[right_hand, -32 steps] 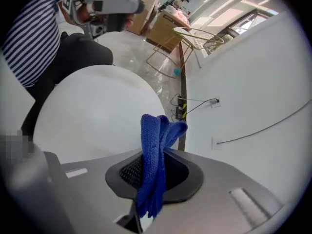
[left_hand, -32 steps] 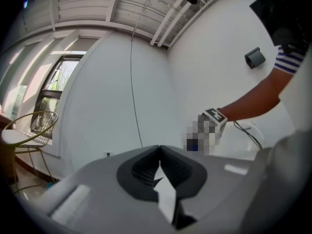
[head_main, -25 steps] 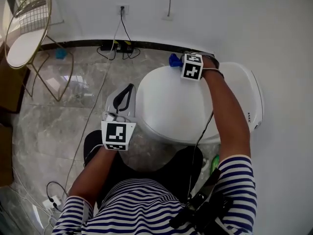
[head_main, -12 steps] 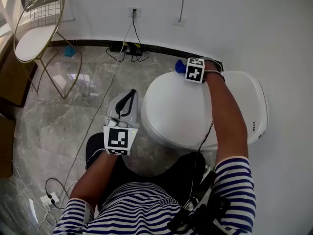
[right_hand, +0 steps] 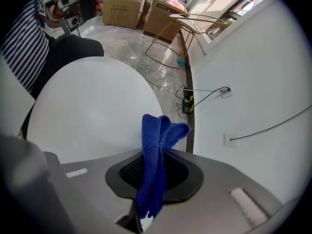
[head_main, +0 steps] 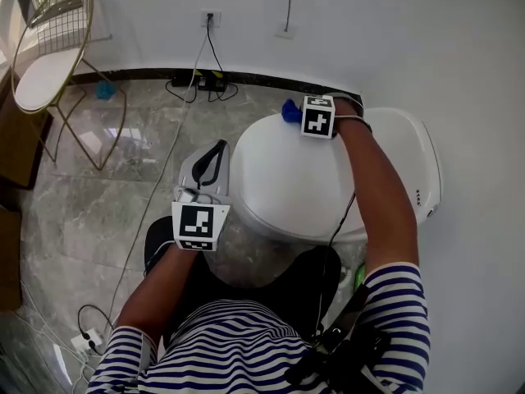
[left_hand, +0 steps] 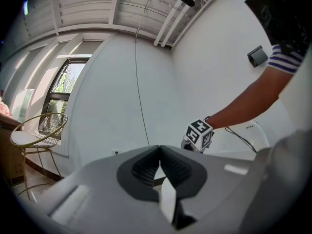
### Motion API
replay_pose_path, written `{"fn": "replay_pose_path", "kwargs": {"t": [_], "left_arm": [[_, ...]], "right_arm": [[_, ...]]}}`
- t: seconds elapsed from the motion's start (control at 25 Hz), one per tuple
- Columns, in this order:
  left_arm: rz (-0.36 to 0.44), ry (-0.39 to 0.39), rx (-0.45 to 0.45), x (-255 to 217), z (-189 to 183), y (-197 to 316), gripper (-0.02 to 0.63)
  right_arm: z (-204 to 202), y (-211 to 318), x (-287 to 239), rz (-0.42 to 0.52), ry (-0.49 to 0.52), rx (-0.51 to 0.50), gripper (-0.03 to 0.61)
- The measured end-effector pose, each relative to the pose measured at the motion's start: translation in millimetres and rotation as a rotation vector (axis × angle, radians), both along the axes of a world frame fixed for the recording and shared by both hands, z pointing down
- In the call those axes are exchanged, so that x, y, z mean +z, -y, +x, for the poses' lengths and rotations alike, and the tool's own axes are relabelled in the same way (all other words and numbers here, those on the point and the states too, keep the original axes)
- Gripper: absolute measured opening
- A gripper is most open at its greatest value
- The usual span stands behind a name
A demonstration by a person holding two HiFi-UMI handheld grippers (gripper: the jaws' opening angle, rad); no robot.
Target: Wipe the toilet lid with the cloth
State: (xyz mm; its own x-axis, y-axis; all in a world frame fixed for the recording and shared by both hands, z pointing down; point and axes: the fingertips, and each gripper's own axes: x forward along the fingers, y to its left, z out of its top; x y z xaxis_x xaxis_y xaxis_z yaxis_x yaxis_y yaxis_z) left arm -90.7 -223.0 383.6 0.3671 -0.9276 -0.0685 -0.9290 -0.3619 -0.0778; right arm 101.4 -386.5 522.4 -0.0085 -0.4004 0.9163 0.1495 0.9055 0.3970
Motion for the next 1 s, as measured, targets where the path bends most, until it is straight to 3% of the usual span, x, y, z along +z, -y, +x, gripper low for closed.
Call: {"fn": "replay_pose_path", "kwargs": {"t": [0.72,1.0], "left_arm": [[0.020,-0.002,0.100,-8.7,36.5,27.3,0.005],[0.008,-0.001,0.134,-2.8,57.8,30.7,0.005]], "right_arm": [[2.0,-162.9,-15.7,-0.013,-0.010,-0.046,0.063],[16.5,-229.2,-10.3,-0.003,0.010,0.002,0.063]]}}
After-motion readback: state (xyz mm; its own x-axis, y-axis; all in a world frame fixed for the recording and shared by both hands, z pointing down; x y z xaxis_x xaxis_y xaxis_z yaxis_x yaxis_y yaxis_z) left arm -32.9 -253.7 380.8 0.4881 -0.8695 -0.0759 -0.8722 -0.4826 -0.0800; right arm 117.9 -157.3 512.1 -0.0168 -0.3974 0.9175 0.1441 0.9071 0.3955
